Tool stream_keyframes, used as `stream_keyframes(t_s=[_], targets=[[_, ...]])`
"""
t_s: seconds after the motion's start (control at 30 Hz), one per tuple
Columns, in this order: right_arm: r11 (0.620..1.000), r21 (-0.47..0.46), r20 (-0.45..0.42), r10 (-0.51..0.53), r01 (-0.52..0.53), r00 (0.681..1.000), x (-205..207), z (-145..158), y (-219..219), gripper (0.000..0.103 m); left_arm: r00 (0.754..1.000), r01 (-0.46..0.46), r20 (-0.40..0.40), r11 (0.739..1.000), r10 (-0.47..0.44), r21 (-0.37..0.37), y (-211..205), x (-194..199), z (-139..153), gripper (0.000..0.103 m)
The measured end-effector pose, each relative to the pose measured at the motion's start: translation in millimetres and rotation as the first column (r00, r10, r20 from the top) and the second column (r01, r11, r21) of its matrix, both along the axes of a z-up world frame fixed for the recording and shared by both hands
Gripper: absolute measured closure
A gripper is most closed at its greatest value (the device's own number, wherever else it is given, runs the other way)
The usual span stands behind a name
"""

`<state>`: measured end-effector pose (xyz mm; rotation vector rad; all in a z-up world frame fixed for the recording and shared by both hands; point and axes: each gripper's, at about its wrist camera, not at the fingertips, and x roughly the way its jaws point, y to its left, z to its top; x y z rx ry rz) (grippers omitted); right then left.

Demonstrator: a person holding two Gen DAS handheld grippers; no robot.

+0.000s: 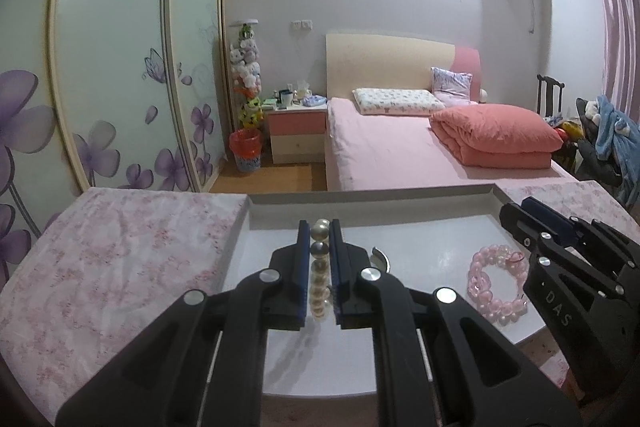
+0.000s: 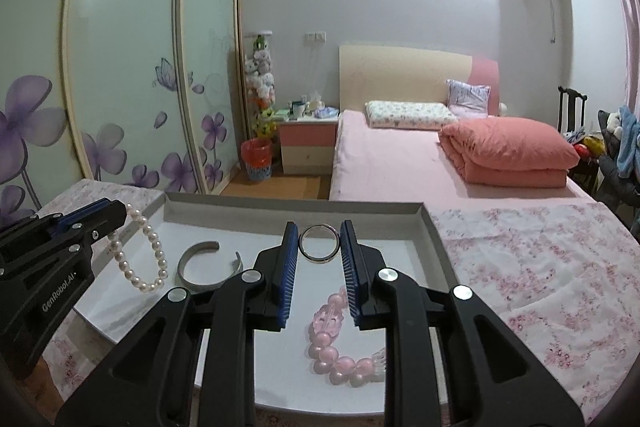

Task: Organize jewelry
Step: 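Lower the pearl necklace into the tray with the left tool while the right tool places the ring, then grasp the white pearl earring on the sheet with the left tool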

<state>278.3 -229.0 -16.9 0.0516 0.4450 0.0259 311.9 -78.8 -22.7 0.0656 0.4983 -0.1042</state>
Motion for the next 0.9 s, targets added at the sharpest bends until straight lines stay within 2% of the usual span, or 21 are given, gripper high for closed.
stream_keyframes(t_s=[0.17,0.23,0.27,0.4,0.7,0.9], targets=[[1.0,0.018,-0.025,0.009,-0.009,1.0,4.7,-2.5,-1.6,0.078,1.0,0.002,-0.015,1.0,-0.002,-0.001,0.0,4.8,-6.5,0.092],[1.0,0.026,-0.022,0.009,-0.008,1.0,4.3,-1.9,-2.2,0.064,1.0,0.001,-0.016,1.0,-0.001,-0.001,0.2,6.3,-7.0,0.091],[1.0,0.03,-0.017,0.007,-0.007,1.0,3.5,-1.4,-2.9,0.062,1.0,0.0,-0.019,1.0,0.0,-0.003,0.7,7.1,-7.4,0.091],[0.999,0.034,-0.008,-0.002,0.002,1.0,1.6,0.4,-4.9,0.062,1.0,-0.008,-0.027,1.0,0.008,-0.008,4.2,9.1,-8.8,0.087],[0.999,0.03,0.007,-0.026,0.026,1.0,-6.0,9.4,-12.4,0.062,0.999,-0.028,-0.035,0.999,0.026,-0.033,19.3,1.8,-1.3,0.086],[0.999,0.022,0.026,-0.028,0.027,0.999,-38.3,24.0,-20.9,0.062,0.999,-0.002,-0.054,0.998,-0.001,-0.056,46.0,-31.8,9.1,0.07]])
